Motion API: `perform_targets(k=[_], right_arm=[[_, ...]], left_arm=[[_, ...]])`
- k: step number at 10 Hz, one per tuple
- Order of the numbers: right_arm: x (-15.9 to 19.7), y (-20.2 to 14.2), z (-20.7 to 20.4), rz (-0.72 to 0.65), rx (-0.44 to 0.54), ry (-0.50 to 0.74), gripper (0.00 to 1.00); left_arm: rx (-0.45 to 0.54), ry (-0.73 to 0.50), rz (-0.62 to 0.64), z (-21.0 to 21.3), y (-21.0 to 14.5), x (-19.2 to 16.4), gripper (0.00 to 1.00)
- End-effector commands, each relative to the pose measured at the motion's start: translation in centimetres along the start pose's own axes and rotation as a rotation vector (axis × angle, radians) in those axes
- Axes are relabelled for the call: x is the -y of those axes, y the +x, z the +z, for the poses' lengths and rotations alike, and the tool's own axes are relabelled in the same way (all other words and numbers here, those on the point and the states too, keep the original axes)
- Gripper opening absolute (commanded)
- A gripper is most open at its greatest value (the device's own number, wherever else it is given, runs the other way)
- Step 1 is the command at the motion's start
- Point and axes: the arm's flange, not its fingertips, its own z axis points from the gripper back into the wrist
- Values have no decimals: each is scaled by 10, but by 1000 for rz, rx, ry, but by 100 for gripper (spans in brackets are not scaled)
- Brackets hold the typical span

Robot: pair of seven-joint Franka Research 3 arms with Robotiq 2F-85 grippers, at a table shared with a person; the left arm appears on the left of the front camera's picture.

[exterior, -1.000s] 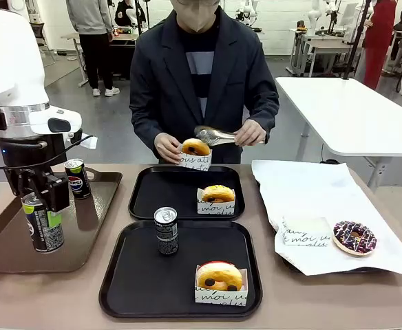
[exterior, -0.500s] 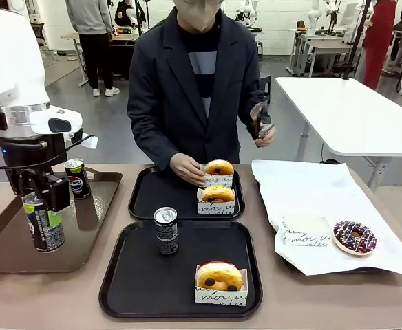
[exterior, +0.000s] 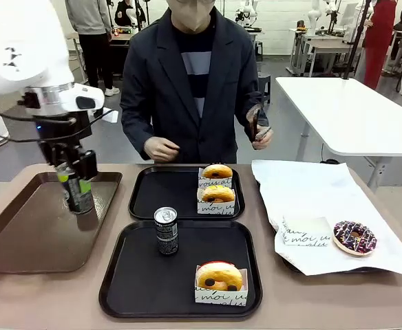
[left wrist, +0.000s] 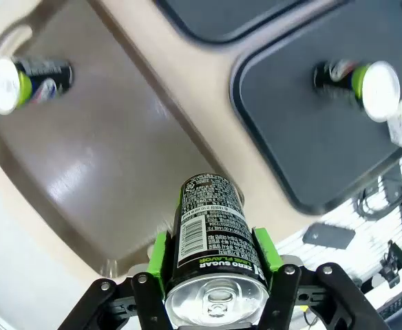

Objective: Set up donuts and drinks on trays.
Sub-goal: Pick up one Pepsi coke from the Handle tray and place it on the Flat Tray without a Pepsi coke.

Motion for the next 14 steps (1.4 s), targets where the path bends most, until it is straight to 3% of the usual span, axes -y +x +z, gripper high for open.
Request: perform_targets(k=[1, 3, 4, 8, 11, 14], right_arm=[[0, 2, 0, 16, 8, 26, 100], [0, 2, 0, 16, 8, 26, 100], [0, 2, 0, 16, 8, 26, 100], [0, 2, 0, 16, 8, 26, 100], [0, 2, 0, 16, 8, 26, 100], [0, 2, 0, 16, 8, 26, 100]], left_arm=[[14, -6, 35, -5, 28, -7, 59], [-47, -67, 97, -7, 17, -7, 59], [5, -18, 18, -12, 29, -8, 59], [-16, -30, 35, -17, 30, -7, 59], [78, 32, 1, -13, 89, -22, 59], [112, 35, -2, -14, 140, -34, 59]])
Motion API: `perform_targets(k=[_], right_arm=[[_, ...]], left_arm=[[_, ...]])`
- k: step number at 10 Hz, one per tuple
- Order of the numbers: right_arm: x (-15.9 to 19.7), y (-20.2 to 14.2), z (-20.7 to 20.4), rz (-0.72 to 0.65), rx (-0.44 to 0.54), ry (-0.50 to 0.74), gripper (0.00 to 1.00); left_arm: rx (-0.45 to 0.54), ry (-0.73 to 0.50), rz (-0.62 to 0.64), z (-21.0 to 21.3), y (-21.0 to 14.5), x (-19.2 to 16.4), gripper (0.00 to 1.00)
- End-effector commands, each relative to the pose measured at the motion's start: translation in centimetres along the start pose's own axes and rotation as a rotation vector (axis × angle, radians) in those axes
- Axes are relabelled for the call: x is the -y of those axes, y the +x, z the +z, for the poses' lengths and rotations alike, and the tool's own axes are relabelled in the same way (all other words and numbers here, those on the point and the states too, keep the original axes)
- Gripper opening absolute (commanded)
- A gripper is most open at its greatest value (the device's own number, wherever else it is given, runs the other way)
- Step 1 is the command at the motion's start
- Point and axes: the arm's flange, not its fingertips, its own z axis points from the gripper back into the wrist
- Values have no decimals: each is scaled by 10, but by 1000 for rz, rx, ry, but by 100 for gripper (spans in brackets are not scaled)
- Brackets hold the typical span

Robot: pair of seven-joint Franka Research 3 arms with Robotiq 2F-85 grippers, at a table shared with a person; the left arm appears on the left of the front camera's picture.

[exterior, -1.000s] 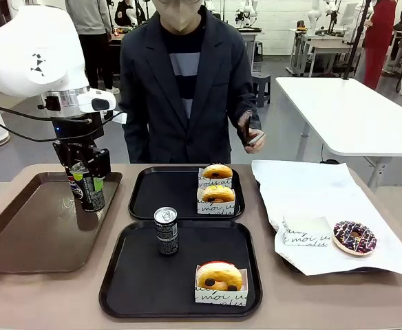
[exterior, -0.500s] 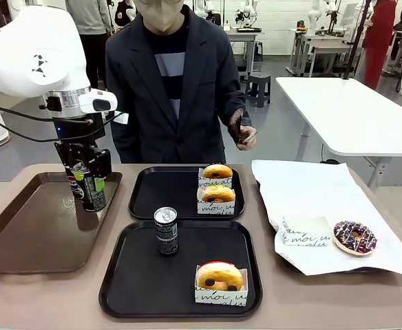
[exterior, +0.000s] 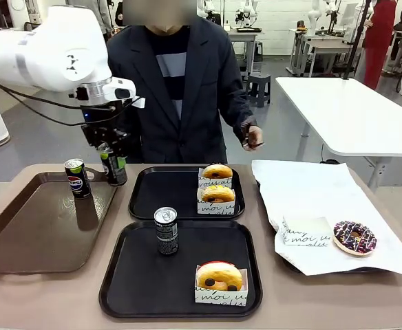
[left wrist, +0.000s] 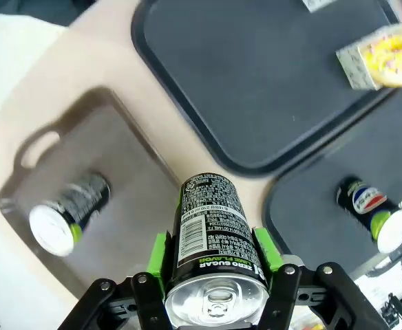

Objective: Set up donuts and drinks on trays.
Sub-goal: Pick up one Pepsi coke from the Handle tray and place it on the Flat Tray without a Pepsi coke.

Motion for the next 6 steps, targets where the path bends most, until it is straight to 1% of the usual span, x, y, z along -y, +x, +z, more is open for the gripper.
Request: perform_targets(k=[1, 2, 4, 6], right_arm=[[0, 2, 0, 16, 8, 26, 100], [0, 2, 0, 16, 8, 26, 100], [0, 2, 0, 16, 8, 26, 100], [0, 2, 0, 16, 8, 26, 100]], left_arm=[[25, 21, 3, -2, 37, -6, 59], [25, -2, -3, -9, 56, -5, 59], [63, -14, -27, -28, 87, 1, 59], [45, -98, -39, -51, 94, 2, 59]])
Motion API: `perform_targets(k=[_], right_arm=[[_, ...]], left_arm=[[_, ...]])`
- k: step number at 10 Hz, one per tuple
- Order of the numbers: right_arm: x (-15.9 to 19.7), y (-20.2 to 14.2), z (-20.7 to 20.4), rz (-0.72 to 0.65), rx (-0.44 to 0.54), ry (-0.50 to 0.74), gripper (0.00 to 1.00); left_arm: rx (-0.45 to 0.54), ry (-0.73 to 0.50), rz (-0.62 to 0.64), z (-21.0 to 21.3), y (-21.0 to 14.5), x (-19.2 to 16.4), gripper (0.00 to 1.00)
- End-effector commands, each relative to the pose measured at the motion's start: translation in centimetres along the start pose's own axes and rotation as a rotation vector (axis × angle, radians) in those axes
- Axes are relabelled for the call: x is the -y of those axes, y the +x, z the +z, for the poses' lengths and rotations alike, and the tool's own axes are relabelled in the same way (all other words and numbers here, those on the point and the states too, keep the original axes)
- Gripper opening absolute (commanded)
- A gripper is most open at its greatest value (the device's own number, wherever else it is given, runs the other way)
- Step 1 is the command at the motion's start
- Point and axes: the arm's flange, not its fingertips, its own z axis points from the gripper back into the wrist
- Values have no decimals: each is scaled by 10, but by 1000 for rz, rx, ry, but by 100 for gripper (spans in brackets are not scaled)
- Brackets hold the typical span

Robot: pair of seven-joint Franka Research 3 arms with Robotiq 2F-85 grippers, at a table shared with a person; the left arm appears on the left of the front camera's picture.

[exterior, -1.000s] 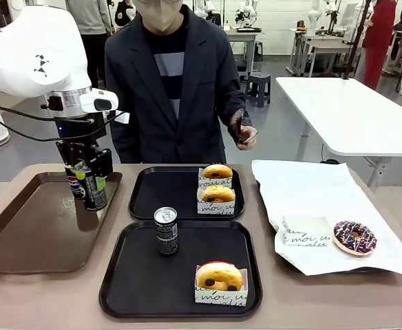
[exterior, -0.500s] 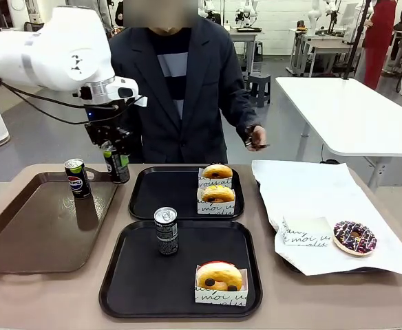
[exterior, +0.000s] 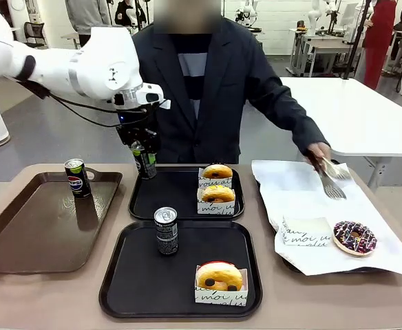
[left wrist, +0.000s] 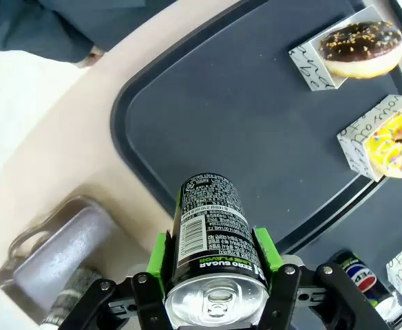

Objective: Set up donuts and drinks on trays.
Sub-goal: Pick up one Pepsi coke from the Handle tray and place it on the Flat Tray without a Pepsi coke.

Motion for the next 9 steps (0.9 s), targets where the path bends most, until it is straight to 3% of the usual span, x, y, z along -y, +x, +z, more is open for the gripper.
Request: perform_targets(k=[1, 5, 9], right_arm=[[0, 2, 0, 16, 8, 26, 100], [0, 2, 0, 16, 8, 26, 100], [0, 2, 0, 16, 8, 26, 100]], left_arm=[[4, -63, -3, -10, 1, -2, 59], [-35, -103, -49, -34, -17, 21, 59], [-61, -43, -118, -34, -33, 45, 59]])
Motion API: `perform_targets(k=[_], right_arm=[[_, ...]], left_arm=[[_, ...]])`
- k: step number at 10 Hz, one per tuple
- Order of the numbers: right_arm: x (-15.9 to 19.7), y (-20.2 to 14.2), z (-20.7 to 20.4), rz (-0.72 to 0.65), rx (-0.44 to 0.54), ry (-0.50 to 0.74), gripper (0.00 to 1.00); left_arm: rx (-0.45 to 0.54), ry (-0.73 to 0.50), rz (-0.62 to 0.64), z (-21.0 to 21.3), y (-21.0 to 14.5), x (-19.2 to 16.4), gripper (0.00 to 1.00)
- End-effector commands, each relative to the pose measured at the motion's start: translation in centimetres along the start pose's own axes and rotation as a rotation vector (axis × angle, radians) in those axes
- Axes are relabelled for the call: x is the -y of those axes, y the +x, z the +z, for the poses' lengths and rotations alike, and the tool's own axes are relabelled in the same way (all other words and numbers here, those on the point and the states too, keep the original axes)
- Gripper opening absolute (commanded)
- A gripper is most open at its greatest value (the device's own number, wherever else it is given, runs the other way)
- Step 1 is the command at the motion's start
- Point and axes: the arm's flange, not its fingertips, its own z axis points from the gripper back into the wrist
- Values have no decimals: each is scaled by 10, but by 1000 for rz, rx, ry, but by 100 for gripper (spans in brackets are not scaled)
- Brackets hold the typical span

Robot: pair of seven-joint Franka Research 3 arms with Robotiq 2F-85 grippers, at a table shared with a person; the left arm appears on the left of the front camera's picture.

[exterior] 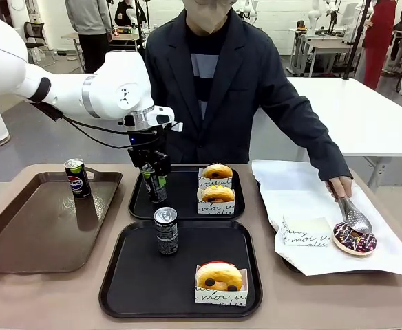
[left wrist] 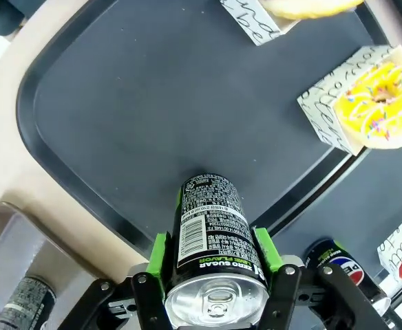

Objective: Set up donuts and drinks on trays.
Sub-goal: Pick up one Pepsi coke from the Handle tray and place it on the Flat Tray without a Pepsi coke.

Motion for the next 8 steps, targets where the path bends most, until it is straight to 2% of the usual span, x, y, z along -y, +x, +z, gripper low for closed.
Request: perform_targets(k=[1, 4, 5, 6, 8], right_arm=[[0, 2, 0, 16, 7, 26, 100], [0, 2, 0, 16, 7, 26, 100], [0, 2, 0, 16, 7, 26, 100], [0, 2, 0, 16, 7, 26, 100], [0, 2, 0, 16, 7, 26, 100]], left_arm=[[2, 53, -59, 3, -12, 6, 59], [-16, 88, -77, -4, -14, 8, 59], [-19, 93, -83, -6, -15, 8, 61], [-19, 104, -95, -4, -15, 9, 100], [-12, 126, -111, 2, -18, 13, 100]])
